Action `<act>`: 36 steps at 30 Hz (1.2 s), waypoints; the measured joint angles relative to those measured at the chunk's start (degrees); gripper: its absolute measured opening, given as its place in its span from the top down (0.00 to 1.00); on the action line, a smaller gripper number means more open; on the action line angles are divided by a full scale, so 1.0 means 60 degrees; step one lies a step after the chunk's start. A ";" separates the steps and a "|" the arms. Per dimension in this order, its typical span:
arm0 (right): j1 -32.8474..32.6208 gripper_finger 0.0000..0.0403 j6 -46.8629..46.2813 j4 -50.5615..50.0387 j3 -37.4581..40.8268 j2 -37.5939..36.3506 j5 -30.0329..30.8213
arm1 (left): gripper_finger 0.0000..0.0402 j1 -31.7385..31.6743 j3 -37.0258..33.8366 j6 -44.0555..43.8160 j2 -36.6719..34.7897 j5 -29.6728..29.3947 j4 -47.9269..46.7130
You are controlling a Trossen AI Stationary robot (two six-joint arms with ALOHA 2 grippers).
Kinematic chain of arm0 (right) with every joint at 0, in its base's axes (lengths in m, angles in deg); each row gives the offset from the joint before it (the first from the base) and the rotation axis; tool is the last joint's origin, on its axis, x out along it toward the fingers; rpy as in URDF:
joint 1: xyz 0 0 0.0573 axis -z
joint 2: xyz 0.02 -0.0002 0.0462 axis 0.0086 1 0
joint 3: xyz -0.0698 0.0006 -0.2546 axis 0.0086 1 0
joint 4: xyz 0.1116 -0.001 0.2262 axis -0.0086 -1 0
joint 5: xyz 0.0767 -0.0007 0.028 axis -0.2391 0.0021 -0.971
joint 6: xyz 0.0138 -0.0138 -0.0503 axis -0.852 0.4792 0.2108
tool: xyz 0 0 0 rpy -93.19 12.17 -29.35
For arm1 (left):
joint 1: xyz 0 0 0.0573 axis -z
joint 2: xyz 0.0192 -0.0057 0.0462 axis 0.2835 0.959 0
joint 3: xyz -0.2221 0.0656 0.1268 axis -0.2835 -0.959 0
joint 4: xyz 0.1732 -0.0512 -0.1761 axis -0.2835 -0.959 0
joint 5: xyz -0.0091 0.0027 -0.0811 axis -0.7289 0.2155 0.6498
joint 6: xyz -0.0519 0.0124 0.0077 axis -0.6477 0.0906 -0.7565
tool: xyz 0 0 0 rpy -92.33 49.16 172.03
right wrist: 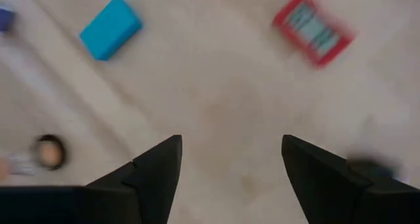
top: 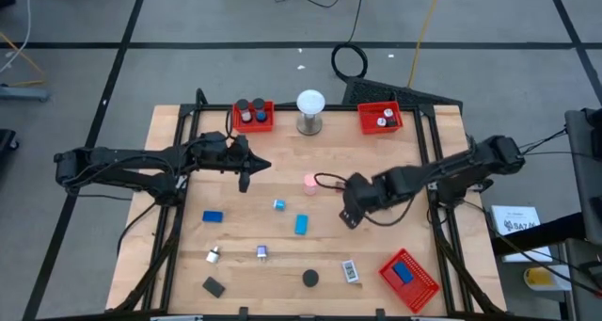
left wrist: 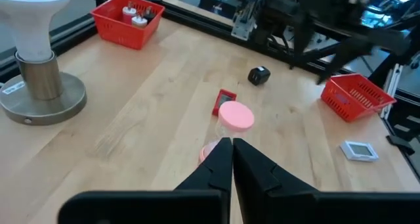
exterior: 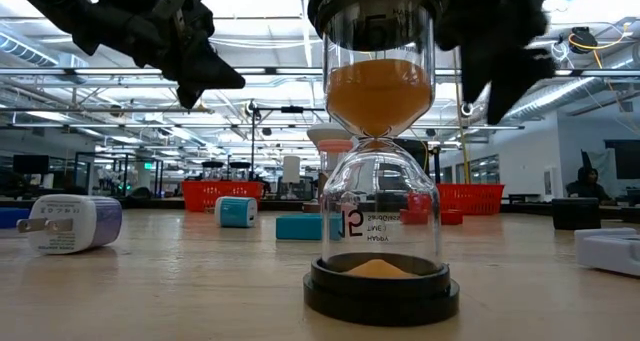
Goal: Pick & Place Office items
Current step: Put the white digital clock into the bottom right red bin
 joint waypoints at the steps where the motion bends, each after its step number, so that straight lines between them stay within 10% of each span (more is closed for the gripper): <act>1: -0.0274 0.40 -0.0625 0.0084 -0.0001 0.0059 -0.0074 | 0.97 0.0000 0.0000 0.0014 0.0000 0.0000 0.0002; 14: -0.2383 0.81 -0.5573 0.1150 -0.1205 0.2200 -0.1250 | 0.95 -0.0007 0.0000 0.0942 0.0003 0.0007 -0.0308; 28: -0.2414 0.38 -0.6647 0.1166 -0.1902 0.4018 -0.2668 | 0.95 -0.0004 0.0000 0.1118 0.0000 0.0091 -0.0795; 36: -0.2412 0.37 -0.6621 0.1325 -0.1902 0.4523 -0.2612 | 0.99 -0.0004 0.0000 0.1139 0.0000 0.0091 -0.0795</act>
